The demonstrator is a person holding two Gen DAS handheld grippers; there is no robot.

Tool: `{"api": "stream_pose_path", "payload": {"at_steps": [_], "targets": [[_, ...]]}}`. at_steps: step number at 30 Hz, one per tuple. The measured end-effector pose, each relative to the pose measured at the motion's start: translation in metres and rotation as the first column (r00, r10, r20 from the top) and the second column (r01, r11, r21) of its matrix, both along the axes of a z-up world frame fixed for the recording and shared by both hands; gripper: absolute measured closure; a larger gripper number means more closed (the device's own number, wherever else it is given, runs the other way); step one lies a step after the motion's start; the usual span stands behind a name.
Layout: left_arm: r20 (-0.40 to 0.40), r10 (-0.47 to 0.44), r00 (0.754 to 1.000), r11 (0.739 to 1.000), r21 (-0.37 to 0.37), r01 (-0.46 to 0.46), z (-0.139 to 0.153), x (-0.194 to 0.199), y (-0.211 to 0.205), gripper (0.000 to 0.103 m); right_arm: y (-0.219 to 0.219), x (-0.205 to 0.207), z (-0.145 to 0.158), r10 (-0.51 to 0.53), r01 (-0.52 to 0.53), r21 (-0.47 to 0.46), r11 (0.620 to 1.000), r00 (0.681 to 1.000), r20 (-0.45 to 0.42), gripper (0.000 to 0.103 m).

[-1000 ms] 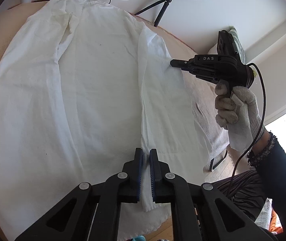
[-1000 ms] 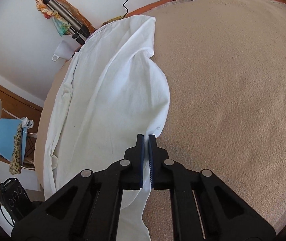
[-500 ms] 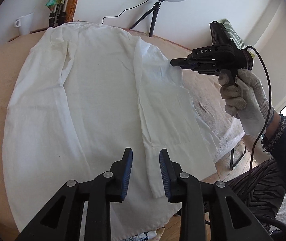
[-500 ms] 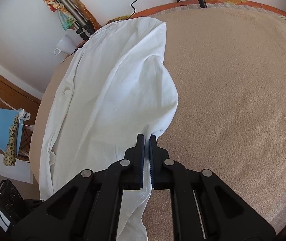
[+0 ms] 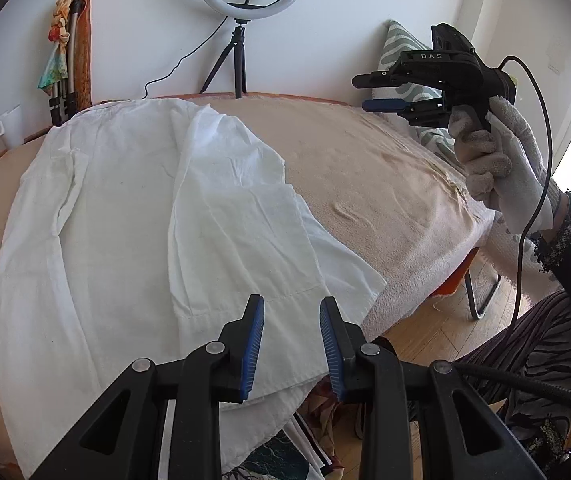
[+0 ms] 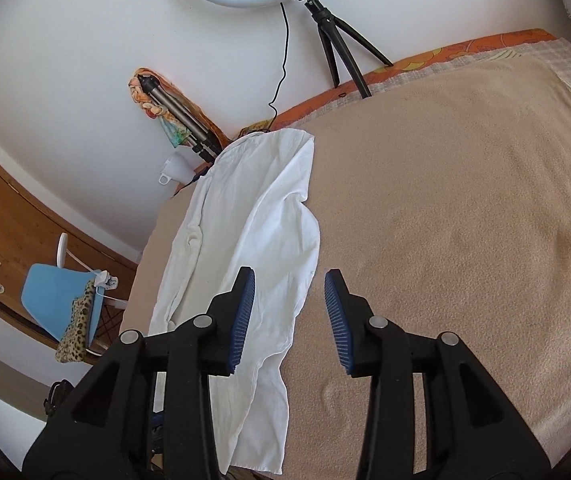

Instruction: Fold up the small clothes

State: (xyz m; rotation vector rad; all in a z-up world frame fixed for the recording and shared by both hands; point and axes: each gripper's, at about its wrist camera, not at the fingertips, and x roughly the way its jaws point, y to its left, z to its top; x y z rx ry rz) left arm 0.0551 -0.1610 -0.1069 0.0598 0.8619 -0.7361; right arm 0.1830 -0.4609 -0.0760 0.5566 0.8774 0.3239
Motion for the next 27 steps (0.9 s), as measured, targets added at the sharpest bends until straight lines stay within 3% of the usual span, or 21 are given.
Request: {"api": "stream_pose_path", "payload": {"at_steps": [10,16,19,20,22,23,25,27], "targets": [[0.011,-0.083,0.997,0.994,0.077,0.081,-0.016,-0.001,-0.079,0.056,-0.05,-0.019,-0.003,-0.075,0.074,0.085,0.994,0.997,0.009,0.059],[0.04,-0.111,0.993,0.976,0.194,0.102,-0.032,-0.004,-0.103,0.051,-0.063,-0.027,-0.001,-0.082,0.08,0.095,0.992,0.996,0.024,0.059],[0.064,-0.112,0.992,0.971,0.218,0.095,-0.036,-0.003,-0.106,0.052,-0.069,-0.027,-0.005,-0.095,0.093,0.107,0.99,0.995,0.013,0.059],[0.061,-0.11,0.992,0.973,0.208,0.095,-0.037,-0.002,-0.105,0.053,-0.07,-0.026,-0.006,-0.095,0.094,0.107,0.99,0.995,0.008,0.059],[0.042,-0.093,0.995,0.982,0.17,0.084,-0.036,0.003,-0.099,0.072,-0.07,-0.024,-0.01,-0.095,0.094,0.11,0.989,0.996,-0.001,0.059],[0.024,-0.085,0.996,0.986,0.147,0.081,-0.036,0.007,-0.095,0.076,-0.069,-0.022,-0.012,-0.092,0.092,0.115,0.989,0.996,-0.005,0.059],[0.01,-0.064,0.998,0.992,0.106,0.063,-0.034,0.013,-0.089,0.098,-0.065,-0.017,-0.018,-0.087,0.089,0.125,0.988,0.996,-0.019,0.059],[0.013,-0.034,0.999,0.997,0.074,0.033,-0.031,0.015,-0.08,0.098,-0.058,-0.009,-0.026,-0.087,0.091,0.127,0.988,0.996,-0.037,0.059]]}}
